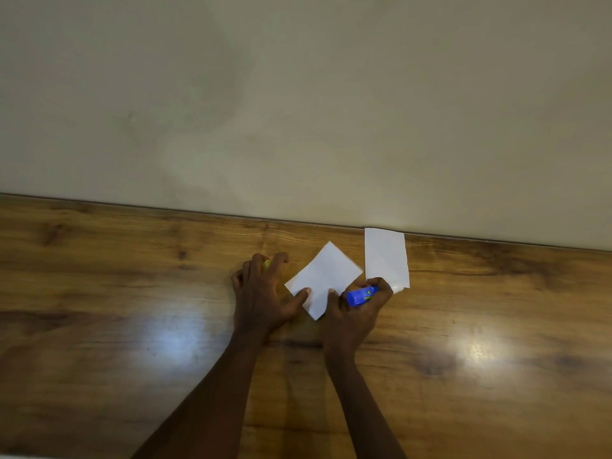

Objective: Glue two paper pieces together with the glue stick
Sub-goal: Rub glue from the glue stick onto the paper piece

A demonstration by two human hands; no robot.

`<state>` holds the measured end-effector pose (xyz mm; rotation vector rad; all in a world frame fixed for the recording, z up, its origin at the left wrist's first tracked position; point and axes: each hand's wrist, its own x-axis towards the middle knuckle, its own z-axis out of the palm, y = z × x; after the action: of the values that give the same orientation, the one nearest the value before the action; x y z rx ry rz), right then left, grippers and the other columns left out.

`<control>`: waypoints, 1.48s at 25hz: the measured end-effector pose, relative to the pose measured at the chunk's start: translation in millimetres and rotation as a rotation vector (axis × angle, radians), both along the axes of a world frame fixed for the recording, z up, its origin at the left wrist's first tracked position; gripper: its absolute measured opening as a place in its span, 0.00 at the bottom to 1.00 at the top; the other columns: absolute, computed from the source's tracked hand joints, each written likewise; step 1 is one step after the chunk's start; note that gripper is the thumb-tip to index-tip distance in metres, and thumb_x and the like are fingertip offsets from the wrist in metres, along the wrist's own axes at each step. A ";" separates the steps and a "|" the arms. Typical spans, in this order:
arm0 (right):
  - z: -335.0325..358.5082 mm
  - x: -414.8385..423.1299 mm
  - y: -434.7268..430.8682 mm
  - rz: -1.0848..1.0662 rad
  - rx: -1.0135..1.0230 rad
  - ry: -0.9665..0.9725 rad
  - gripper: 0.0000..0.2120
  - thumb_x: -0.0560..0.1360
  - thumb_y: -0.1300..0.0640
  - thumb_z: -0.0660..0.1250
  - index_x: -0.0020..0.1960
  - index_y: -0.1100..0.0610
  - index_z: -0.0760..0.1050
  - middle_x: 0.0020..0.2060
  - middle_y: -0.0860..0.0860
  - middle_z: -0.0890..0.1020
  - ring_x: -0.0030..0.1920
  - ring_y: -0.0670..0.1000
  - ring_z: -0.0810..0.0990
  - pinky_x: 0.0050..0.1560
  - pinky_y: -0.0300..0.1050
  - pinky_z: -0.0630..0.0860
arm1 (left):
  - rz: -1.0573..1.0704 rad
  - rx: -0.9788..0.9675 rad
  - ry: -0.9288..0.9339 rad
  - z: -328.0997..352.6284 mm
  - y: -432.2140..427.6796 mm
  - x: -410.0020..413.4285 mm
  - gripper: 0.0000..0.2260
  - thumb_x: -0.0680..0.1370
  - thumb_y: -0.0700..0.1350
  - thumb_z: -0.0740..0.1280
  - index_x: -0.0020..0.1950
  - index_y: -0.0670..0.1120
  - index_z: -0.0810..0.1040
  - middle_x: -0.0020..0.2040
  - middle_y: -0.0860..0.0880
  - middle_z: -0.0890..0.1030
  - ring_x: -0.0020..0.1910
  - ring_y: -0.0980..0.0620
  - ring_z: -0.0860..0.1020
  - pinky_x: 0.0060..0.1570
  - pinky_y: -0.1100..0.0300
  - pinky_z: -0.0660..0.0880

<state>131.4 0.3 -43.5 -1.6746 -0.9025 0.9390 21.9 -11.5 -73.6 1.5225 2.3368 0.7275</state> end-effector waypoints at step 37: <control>-0.2 -1.7 56.9 0.768 0.073 -0.122 0.07 0.69 0.57 0.66 0.39 0.61 0.76 0.32 0.54 0.78 0.29 0.46 0.72 0.32 0.32 0.70 | -0.055 -0.077 0.027 2.9 -1.4 -3.2 0.22 0.67 0.55 0.71 0.57 0.49 0.77 0.58 0.38 0.72 0.58 0.41 0.69 0.60 0.46 0.62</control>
<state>129.7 57.2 -43.7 -1.3310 -1.7012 1.2832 18.8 -12.9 -70.7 1.5654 2.3040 0.6002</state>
